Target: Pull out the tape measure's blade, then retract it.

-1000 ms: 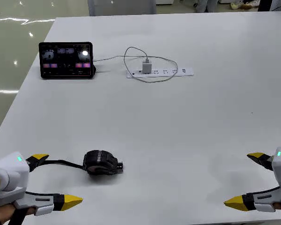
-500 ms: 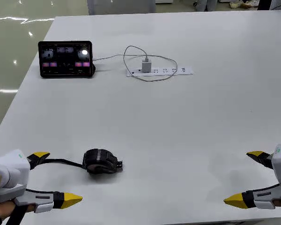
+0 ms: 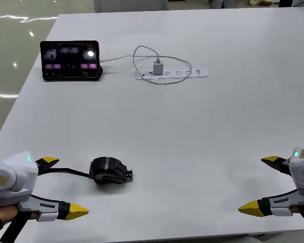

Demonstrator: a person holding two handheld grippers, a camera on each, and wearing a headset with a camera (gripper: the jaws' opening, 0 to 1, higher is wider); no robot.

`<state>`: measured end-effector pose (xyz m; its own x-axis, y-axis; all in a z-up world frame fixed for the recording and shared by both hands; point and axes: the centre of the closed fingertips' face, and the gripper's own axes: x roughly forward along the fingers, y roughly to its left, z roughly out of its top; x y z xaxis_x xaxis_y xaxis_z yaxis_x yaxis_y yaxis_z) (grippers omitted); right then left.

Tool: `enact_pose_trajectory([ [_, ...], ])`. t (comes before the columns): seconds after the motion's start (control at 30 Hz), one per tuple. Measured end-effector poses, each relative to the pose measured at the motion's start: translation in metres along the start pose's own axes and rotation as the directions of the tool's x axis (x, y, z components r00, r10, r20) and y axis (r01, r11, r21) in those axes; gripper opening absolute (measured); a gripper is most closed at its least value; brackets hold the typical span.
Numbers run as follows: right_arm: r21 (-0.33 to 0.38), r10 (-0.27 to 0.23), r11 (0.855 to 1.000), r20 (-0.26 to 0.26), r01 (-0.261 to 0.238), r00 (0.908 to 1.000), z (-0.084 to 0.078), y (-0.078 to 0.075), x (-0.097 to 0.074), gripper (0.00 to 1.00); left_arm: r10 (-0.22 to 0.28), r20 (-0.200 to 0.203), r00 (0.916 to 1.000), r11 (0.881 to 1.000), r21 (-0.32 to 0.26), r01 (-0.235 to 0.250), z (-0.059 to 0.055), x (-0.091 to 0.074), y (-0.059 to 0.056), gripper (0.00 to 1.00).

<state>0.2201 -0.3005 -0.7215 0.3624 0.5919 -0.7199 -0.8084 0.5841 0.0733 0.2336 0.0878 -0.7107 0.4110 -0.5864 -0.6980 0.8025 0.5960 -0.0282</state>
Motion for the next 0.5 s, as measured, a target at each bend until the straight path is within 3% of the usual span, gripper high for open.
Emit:
enact_pose_trajectory([
  [0.27,-0.049,0.005,0.999,0.023,-0.004,0.9997,0.018,-0.002,0.007,1.00,-0.039,-0.037,0.9986,0.997,0.065,0.041,0.006,0.007,-0.002,0.99],
  [0.5,-0.137,0.055,0.989,0.035,-0.050,0.9979,0.033,0.006,0.017,1.00,-0.062,-0.062,0.9961,0.985,0.154,0.071,0.016,0.012,-0.001,0.99],
])
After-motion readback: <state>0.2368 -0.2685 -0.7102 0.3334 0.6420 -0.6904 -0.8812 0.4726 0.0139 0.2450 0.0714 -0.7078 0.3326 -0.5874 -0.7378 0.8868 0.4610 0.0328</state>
